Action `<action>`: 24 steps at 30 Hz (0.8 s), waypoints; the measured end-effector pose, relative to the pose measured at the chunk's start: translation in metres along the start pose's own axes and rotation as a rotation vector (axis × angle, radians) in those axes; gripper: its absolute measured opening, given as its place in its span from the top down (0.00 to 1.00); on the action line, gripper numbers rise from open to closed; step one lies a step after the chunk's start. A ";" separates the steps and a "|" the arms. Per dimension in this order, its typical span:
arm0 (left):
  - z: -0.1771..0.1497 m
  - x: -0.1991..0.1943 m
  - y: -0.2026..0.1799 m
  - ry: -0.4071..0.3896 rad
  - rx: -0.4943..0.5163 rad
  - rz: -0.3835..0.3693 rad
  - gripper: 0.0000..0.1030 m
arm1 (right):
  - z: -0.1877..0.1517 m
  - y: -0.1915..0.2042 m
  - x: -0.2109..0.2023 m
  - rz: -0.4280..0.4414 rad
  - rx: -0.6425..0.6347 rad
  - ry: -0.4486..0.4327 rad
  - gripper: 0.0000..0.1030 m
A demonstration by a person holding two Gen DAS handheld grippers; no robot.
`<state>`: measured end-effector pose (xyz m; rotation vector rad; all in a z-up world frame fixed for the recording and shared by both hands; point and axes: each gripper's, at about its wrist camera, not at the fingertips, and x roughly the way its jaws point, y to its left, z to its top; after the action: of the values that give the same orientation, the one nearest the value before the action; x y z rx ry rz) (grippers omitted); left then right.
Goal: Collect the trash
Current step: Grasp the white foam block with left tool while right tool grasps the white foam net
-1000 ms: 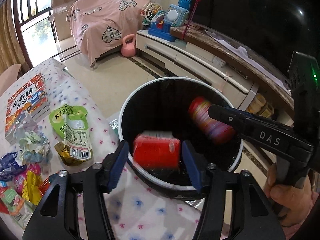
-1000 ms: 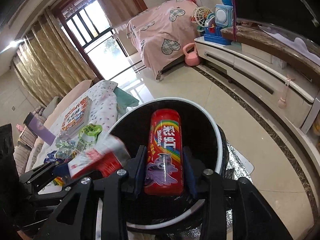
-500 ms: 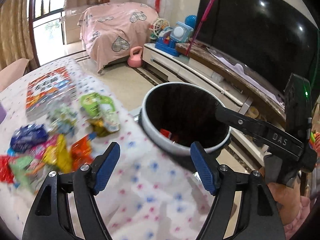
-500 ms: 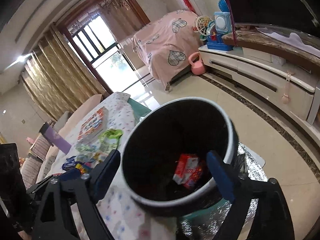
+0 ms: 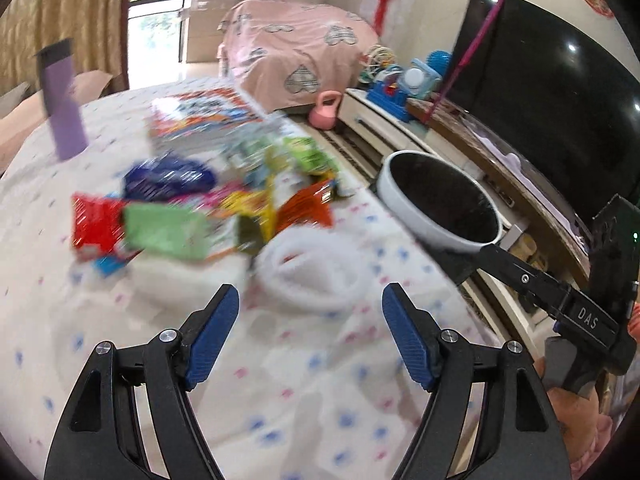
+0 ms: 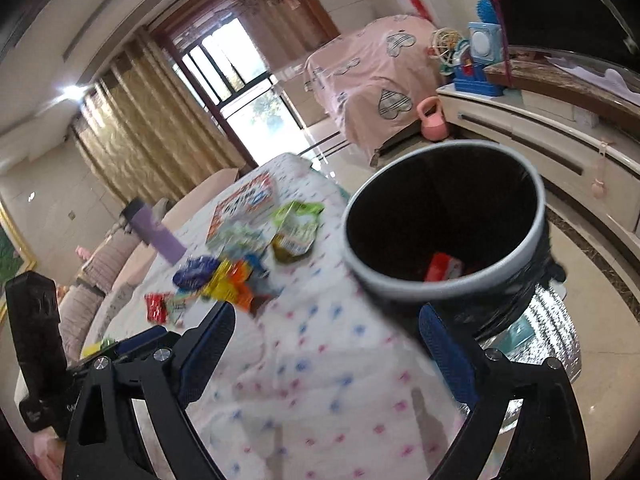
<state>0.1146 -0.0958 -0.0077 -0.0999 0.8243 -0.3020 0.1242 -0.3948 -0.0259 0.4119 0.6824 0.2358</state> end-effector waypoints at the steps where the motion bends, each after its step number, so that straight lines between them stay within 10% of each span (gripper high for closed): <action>1: -0.003 -0.002 0.005 0.002 -0.009 0.006 0.26 | -0.005 0.005 0.002 -0.003 -0.007 0.007 0.08; 24: -0.018 -0.007 0.094 0.042 -0.275 0.007 0.26 | -0.038 0.075 0.052 0.116 -0.075 0.126 0.09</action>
<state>0.1177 -0.0040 -0.0340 -0.3488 0.9047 -0.1832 0.1327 -0.2988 -0.0481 0.3674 0.7717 0.3987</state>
